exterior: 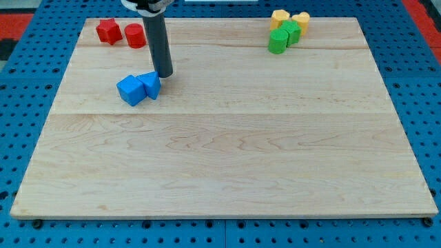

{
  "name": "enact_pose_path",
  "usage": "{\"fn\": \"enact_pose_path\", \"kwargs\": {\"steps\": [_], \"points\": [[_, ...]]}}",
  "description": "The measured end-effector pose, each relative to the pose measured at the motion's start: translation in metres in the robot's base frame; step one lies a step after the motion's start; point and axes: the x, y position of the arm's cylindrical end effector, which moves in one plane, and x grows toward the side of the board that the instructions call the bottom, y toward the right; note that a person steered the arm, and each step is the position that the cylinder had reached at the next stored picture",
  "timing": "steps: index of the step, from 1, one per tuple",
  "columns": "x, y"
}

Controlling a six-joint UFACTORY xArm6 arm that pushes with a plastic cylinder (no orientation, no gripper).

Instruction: Separate the green star from yellow blocks

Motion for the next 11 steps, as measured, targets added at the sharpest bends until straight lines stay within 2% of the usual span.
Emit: {"fn": "enact_pose_path", "kwargs": {"steps": [1, 2, 3, 4, 5, 7, 8, 9, 11], "points": [[-0.047, 0.079], [-0.098, 0.114], [-0.125, 0.175], [-0.131, 0.23], [-0.119, 0.249], [-0.066, 0.275], [-0.095, 0.305], [-0.083, 0.334], [-0.021, 0.289]]}}
